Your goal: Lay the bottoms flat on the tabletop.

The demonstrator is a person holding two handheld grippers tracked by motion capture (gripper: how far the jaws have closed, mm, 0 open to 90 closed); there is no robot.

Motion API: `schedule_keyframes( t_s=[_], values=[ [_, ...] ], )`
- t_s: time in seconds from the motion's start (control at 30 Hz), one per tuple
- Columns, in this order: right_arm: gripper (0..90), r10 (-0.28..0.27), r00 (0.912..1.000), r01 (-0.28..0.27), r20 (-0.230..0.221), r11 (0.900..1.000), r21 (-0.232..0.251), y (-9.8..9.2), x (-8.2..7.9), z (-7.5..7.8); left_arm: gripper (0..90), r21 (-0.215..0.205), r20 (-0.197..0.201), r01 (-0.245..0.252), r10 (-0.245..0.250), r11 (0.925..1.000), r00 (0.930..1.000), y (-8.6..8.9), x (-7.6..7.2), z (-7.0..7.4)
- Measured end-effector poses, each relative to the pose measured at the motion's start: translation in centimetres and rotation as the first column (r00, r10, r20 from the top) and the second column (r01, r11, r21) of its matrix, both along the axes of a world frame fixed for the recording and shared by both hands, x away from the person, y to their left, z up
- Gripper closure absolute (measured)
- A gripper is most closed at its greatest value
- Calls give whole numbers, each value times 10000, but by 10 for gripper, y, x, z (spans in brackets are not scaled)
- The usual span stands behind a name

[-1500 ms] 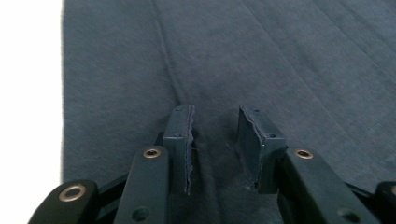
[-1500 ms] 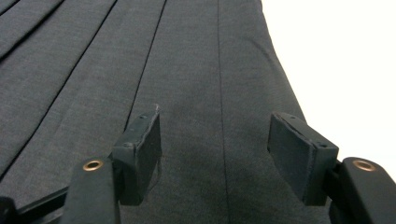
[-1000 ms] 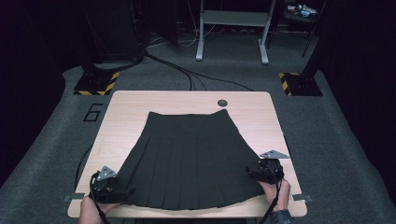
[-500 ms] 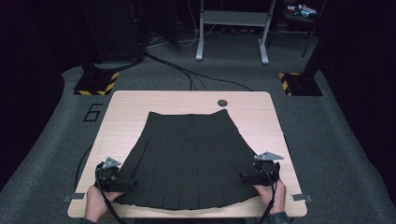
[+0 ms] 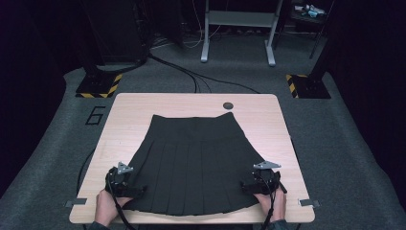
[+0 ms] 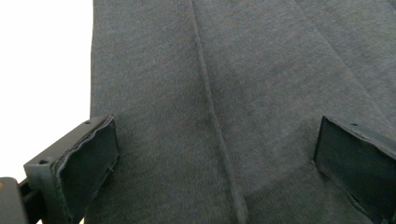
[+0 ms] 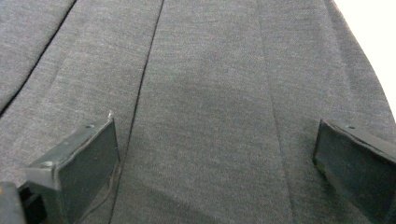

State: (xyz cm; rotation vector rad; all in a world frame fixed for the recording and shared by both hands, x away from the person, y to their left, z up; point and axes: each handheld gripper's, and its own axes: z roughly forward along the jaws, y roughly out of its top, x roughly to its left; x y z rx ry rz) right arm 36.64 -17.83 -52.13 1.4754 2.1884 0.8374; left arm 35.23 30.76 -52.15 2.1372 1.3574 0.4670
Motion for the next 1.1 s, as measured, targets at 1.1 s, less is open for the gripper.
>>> schedule_keyframes(
  t_s=[1.1],
  values=[
    [1,-703,9974,699,-169,9973,-227,-1,82,1,0,-32,294,134,-133,9999,9995,-7,95,-1]
  ],
)
